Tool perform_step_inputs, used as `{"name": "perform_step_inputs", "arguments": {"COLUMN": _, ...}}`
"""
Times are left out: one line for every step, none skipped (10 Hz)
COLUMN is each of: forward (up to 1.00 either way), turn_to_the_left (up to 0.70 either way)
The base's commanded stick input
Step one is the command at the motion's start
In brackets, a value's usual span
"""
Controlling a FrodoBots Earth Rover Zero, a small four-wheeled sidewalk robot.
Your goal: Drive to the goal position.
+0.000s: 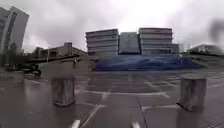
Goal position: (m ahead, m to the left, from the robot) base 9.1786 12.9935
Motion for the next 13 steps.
{"name": "perform_step_inputs", "arguments": {"forward": 1.0, "turn_to_the_left": -0.04}}
{"name": "perform_step_inputs", "arguments": {"forward": 1.0, "turn_to_the_left": 0.0}}
{"name": "perform_step_inputs", "arguments": {"forward": 1.0, "turn_to_the_left": -0.14}}
{"name": "perform_step_inputs", "arguments": {"forward": 1.0, "turn_to_the_left": -0.28}}
{"name": "perform_step_inputs", "arguments": {"forward": 1.0, "turn_to_the_left": -0.22}}
{"name": "perform_step_inputs", "arguments": {"forward": 1.0, "turn_to_the_left": 0.0}}
{"name": "perform_step_inputs", "arguments": {"forward": 1.0, "turn_to_the_left": 0.0}}
{"name": "perform_step_inputs", "arguments": {"forward": 1.0, "turn_to_the_left": 0.0}}
{"name": "perform_step_inputs", "arguments": {"forward": 1.0, "turn_to_the_left": 0.0}}
{"name": "perform_step_inputs", "arguments": {"forward": 1.0, "turn_to_the_left": 0.0}}
{"name": "perform_step_inputs", "arguments": {"forward": 1.0, "turn_to_the_left": 0.0}}
{"name": "perform_step_inputs", "arguments": {"forward": 1.0, "turn_to_the_left": 0.0}}
{"name": "perform_step_inputs", "arguments": {"forward": 1.0, "turn_to_the_left": 0.04}}
